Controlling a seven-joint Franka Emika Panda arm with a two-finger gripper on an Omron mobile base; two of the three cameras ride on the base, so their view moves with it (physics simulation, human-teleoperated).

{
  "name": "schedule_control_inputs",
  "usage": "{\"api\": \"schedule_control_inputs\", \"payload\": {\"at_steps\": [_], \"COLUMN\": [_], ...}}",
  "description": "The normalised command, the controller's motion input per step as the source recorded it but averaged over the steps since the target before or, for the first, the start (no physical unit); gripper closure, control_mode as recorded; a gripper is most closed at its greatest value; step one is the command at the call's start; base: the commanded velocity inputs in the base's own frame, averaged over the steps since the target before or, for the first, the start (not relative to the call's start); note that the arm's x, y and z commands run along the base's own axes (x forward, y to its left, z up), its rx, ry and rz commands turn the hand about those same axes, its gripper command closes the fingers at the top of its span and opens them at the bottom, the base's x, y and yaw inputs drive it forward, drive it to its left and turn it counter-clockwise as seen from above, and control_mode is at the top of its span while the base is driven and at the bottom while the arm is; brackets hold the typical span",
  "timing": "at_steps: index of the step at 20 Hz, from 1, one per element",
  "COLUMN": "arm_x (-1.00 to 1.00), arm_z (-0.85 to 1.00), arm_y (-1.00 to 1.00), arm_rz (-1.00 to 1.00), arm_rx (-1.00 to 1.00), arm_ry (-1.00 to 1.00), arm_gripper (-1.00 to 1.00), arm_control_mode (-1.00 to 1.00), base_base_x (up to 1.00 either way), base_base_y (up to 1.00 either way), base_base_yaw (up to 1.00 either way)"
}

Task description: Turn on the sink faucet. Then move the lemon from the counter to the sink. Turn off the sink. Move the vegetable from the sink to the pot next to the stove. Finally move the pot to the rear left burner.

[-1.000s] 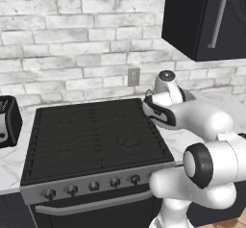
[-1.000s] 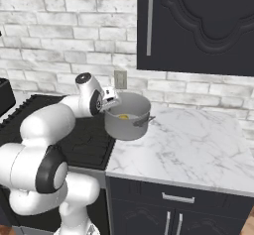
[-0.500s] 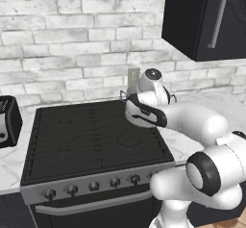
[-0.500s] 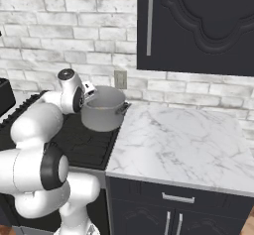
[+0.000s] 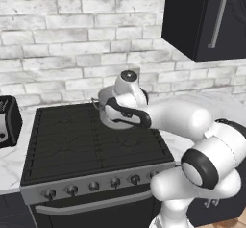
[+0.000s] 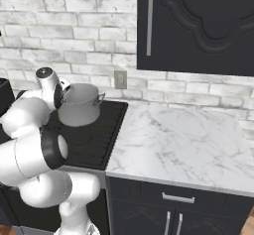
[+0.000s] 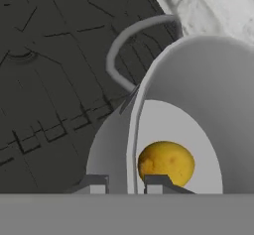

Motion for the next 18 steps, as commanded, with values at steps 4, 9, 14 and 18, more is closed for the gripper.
{"api": "schedule_control_inputs", "payload": {"at_steps": [4, 9, 14, 18], "arm_x": [0.00, 0.00, 0.00, 0.00], "arm_z": [0.00, 0.00, 0.00, 0.00], "arm_y": [0.86, 0.70, 0.65, 0.03], "arm_rz": [0.21, 0.18, 0.20, 0.04], "arm_rx": [-0.09, -0.05, -0.03, 0.00], "arm_ry": [0.00, 0.00, 0.00, 0.00], "arm_gripper": [1.00, 1.00, 1.00, 1.00], "arm_control_mode": [-1.00, -1.00, -1.00, -1.00], "base_base_x": [0.00, 0.00, 0.00, 0.00], "base_base_y": [0.00, 0.00, 0.00, 0.00], "base_base_yaw": [0.00, 0.00, 0.00, 0.00]}}
